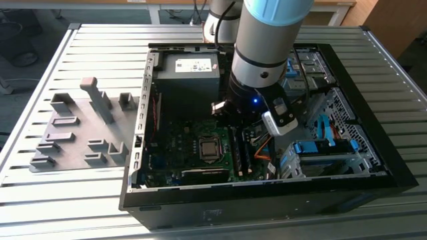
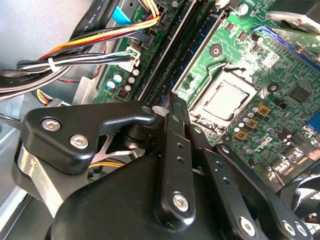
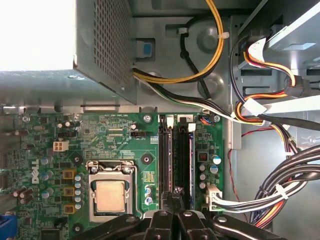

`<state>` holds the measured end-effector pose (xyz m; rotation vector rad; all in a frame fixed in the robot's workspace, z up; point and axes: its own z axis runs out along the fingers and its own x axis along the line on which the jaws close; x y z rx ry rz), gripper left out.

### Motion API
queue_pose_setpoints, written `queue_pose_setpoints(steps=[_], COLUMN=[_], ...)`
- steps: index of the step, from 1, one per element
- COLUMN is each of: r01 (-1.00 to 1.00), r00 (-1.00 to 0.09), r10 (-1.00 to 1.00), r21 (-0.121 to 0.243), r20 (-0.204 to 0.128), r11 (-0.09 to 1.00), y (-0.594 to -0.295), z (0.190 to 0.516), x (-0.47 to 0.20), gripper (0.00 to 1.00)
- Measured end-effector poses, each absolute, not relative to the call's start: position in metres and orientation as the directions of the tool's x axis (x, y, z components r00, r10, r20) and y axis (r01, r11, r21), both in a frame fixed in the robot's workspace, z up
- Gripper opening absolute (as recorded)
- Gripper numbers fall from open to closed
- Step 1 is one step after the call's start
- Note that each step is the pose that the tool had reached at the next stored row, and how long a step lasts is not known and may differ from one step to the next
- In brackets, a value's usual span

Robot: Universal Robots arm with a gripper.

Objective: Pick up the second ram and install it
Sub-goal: 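Press down the second ram until it locks into place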

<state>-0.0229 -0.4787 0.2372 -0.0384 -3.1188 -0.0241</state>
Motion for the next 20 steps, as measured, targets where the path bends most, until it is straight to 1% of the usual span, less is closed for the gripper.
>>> queue_pose_setpoints(steps=[20], r01=[0.025], r00=[-0.999], r10=[0.024], r21=[0.016], r20=[0.022], r11=[1.0], y=[-0.479], z=[0.222], x=[-0.023], gripper=[0.11])
